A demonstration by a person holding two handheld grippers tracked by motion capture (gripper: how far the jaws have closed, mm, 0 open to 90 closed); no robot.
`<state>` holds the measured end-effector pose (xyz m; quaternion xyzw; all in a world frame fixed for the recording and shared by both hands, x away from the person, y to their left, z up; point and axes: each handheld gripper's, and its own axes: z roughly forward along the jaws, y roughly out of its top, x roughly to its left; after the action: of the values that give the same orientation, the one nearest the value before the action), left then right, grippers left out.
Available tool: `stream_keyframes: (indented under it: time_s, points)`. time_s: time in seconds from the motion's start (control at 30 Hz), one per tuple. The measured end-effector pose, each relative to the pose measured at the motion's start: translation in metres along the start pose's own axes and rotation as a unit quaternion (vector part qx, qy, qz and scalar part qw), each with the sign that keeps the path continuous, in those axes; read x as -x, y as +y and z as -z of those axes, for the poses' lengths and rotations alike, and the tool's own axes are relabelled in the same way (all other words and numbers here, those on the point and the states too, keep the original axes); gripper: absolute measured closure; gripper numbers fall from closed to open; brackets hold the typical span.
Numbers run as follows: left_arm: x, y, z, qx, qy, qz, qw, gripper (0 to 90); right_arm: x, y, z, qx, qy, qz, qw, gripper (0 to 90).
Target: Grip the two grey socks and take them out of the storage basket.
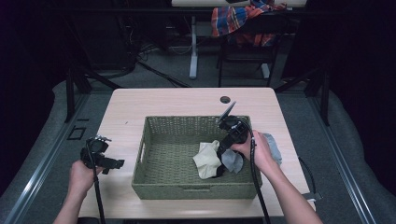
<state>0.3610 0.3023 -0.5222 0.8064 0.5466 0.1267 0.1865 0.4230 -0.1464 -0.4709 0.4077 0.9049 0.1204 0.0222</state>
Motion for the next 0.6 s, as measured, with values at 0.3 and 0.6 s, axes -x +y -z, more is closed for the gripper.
stream_keyframes:
  time_s: [0.3, 0.6]
  points:
    - [0.0, 0.0, 0.0, 0.0, -0.001, 0.0, 1.0, 0.2, -0.003, 0.005, -0.017, -0.029, -0.012, -0.002, 0.9995, 26.6]
    - [0.0, 0.0, 0.0, 0.0, 0.0, -0.001, 1.0, 0.2, -0.004, 0.006, -0.03, -0.058, -0.029, -0.005, 0.9979, 36.4]
